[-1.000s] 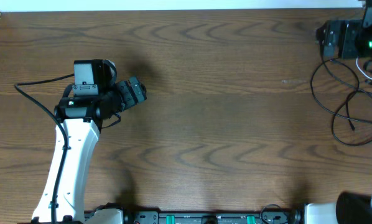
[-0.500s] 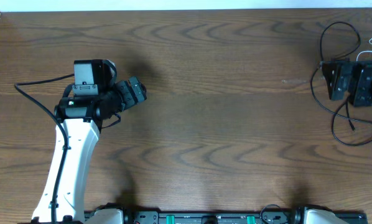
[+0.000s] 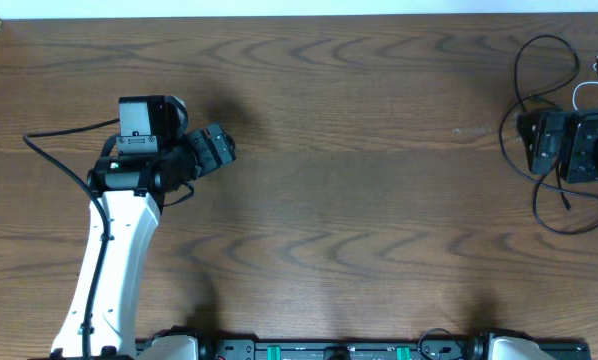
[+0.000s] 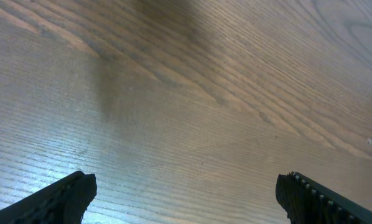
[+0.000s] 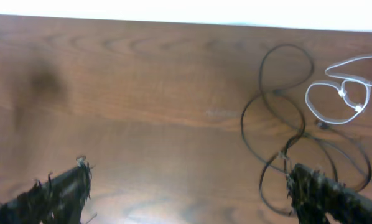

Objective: Untangle cables

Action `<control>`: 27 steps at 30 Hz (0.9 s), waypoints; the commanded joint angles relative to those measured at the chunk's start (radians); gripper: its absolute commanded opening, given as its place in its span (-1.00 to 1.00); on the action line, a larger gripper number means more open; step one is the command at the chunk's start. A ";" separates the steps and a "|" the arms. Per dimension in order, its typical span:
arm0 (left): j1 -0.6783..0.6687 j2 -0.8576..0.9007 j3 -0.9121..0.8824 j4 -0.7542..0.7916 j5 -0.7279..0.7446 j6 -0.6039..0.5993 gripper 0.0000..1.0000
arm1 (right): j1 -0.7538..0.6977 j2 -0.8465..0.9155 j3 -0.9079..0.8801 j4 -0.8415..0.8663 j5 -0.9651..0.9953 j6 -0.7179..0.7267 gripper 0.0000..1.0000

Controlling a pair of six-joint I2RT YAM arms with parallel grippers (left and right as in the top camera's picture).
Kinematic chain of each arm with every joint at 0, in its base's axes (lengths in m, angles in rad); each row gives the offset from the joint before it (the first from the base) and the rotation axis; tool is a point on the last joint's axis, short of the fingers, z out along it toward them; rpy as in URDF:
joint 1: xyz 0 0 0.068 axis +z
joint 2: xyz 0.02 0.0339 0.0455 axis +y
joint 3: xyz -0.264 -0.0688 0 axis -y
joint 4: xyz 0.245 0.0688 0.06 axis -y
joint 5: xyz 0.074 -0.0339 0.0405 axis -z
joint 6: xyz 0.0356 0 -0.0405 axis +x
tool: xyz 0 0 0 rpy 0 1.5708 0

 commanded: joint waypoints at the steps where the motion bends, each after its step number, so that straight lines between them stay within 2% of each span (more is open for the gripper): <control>1: 0.003 0.007 0.008 -0.001 -0.013 0.010 0.96 | 0.004 -0.072 -0.108 0.083 0.040 0.000 0.99; 13: 0.003 0.007 0.008 -0.001 -0.013 0.010 0.96 | 0.063 -0.617 -1.064 0.901 0.040 -0.010 0.99; 17: 0.003 0.007 0.008 -0.001 -0.013 0.010 0.95 | 0.064 -0.806 -1.356 1.173 -0.017 -0.010 0.99; 22: 0.003 0.007 0.008 -0.001 -0.013 0.010 0.95 | 0.067 -1.001 -1.643 1.444 -0.043 -0.002 0.99; 27: 0.003 0.007 0.008 -0.001 -0.013 0.010 0.96 | 0.083 -1.124 -1.831 1.592 -0.043 -0.003 0.98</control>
